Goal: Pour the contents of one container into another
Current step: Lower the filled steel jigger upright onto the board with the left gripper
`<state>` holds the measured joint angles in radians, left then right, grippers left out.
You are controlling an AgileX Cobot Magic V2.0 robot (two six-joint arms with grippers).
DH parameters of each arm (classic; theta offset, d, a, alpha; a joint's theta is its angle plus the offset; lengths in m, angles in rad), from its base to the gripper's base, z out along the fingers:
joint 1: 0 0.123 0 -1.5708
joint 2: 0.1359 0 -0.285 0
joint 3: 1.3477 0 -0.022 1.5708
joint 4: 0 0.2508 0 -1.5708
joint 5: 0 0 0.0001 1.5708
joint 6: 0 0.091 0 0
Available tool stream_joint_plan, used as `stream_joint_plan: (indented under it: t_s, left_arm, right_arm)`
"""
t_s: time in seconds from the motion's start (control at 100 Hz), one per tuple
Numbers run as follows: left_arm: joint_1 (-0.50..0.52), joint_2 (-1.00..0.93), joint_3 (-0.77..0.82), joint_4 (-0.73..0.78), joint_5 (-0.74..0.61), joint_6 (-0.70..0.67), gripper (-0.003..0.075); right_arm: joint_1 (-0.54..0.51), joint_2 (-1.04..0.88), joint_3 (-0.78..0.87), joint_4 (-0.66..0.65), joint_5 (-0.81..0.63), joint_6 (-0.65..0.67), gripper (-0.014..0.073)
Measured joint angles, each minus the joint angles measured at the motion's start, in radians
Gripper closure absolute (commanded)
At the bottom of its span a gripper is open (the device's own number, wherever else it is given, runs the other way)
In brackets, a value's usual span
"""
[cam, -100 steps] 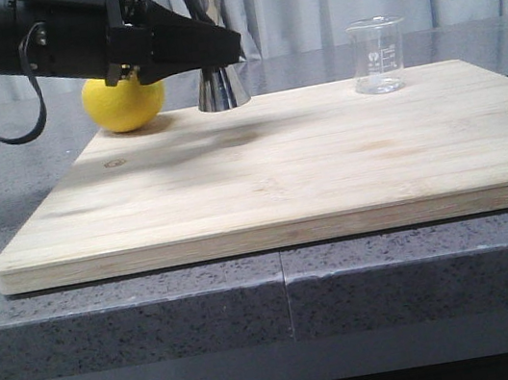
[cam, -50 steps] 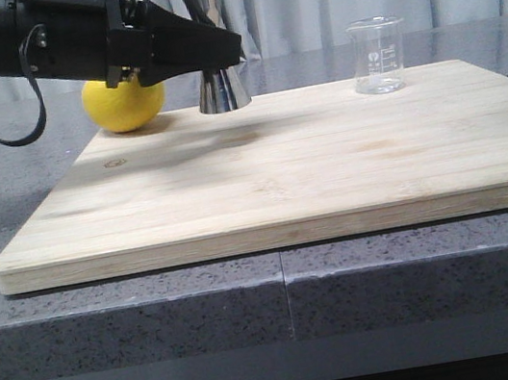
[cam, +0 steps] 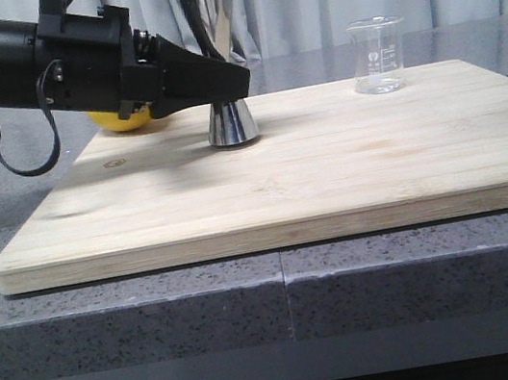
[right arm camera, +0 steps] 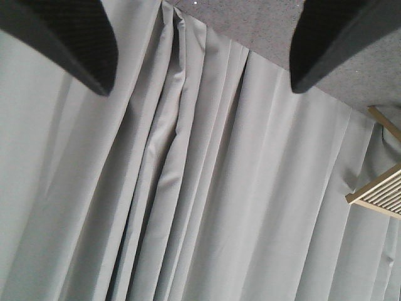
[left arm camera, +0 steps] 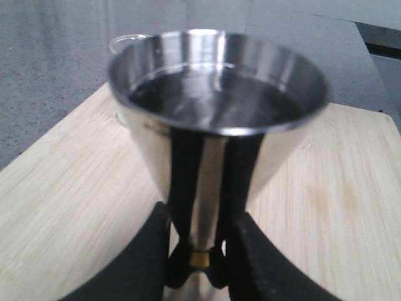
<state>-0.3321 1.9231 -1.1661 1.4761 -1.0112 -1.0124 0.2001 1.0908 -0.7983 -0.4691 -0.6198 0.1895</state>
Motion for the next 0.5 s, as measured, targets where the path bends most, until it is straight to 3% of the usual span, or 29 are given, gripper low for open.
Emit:
stream_joint_plan:
  t_s: [0.5]
  left_arm:
    - [0.0, 0.004, 0.0, 0.0, 0.0, 0.012, 0.0741]
  right_arm:
    - [0.0, 0.0, 0.0, 0.0, 0.002, 0.0, 0.0078]
